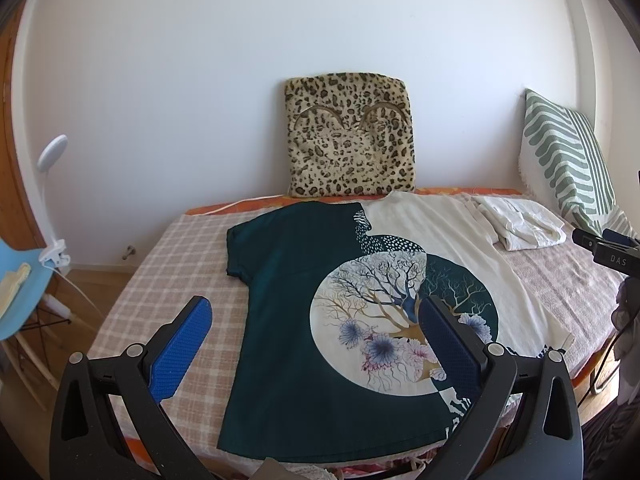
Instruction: Fold small clothes
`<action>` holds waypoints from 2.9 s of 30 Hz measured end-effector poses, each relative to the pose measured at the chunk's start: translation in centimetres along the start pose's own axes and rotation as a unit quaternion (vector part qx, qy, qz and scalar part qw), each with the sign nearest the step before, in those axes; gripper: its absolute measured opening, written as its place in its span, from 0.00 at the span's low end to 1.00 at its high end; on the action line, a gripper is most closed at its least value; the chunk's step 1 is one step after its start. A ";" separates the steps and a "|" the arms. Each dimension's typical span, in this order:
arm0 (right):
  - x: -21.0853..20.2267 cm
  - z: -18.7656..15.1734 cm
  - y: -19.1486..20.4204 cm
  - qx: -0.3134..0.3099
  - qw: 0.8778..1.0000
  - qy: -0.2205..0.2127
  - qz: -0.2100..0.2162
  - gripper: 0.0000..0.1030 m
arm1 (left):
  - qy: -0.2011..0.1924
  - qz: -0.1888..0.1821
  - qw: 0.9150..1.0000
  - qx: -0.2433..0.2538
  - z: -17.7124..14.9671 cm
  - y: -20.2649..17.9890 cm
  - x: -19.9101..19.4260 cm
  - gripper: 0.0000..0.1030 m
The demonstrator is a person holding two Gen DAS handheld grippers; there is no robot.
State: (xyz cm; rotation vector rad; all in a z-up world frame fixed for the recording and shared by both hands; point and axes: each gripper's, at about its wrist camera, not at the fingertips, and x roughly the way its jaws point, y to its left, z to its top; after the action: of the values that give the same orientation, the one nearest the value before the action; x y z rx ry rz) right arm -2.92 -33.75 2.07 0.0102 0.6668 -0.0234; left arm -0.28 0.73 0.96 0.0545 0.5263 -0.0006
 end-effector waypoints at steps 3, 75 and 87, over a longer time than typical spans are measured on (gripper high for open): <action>0.0 0.0 0.0 0.000 1.000 0.000 0.000 1.00 | 0.000 0.000 1.000 0.000 0.0 0.0 0.0 1.00; 10.3 9.0 25.9 -0.111 0.956 0.088 0.258 1.00 | 0.223 -0.076 0.963 -0.130 -9.6 11.9 9.3 0.40; 17.8 10.6 39.2 -0.146 0.937 0.139 0.285 1.00 | 0.238 -0.079 0.958 -0.139 -11.0 12.4 10.2 0.34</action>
State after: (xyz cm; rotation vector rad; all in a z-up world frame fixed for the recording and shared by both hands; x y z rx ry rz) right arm 18.63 4.92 -0.50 -0.0815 0.9251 0.6479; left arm 3.24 13.77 -13.02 -0.2703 1.0070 -0.0718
